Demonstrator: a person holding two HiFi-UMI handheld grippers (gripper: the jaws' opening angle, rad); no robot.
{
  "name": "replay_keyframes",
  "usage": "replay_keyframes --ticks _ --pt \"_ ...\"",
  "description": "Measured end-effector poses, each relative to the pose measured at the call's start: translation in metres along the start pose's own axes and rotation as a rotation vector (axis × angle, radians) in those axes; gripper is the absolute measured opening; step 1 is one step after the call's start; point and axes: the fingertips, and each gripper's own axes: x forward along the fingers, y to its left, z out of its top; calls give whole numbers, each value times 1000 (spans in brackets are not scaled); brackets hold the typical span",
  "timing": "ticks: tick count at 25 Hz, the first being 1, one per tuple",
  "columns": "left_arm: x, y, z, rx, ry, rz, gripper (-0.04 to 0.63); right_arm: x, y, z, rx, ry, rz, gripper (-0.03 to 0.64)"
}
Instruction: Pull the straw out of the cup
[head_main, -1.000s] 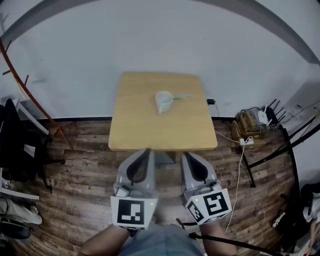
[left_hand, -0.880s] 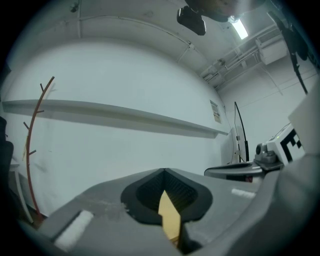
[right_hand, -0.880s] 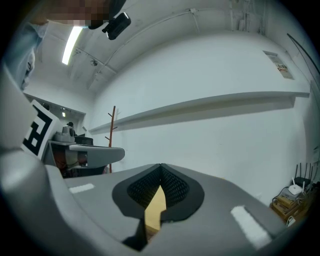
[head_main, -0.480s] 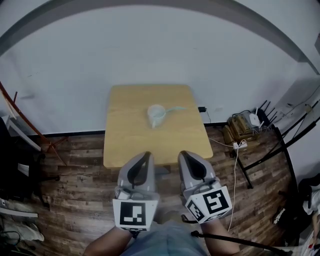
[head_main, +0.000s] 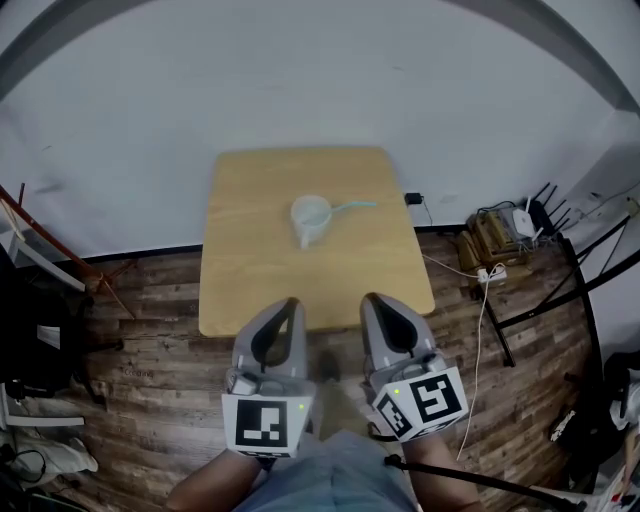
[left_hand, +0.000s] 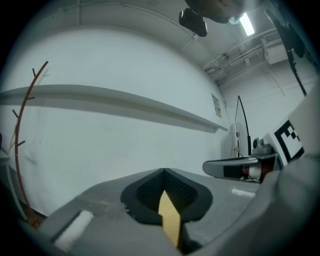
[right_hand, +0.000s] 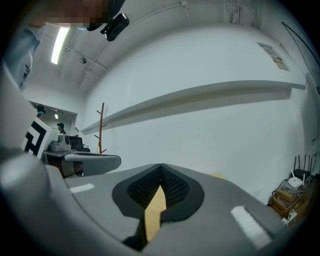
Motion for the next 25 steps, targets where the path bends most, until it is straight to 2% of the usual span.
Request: replay_keyframes --ticks 7,13,25 --pt "65 6 -8 17 43 23 18 49 -49 -6 45 14 21 6" --pt "117 17 0 65 74 71 18 91 -85 1 71 10 65 6" --pt "183 32 33 105 41 165 18 155 -128 26 83 -32 164 6"
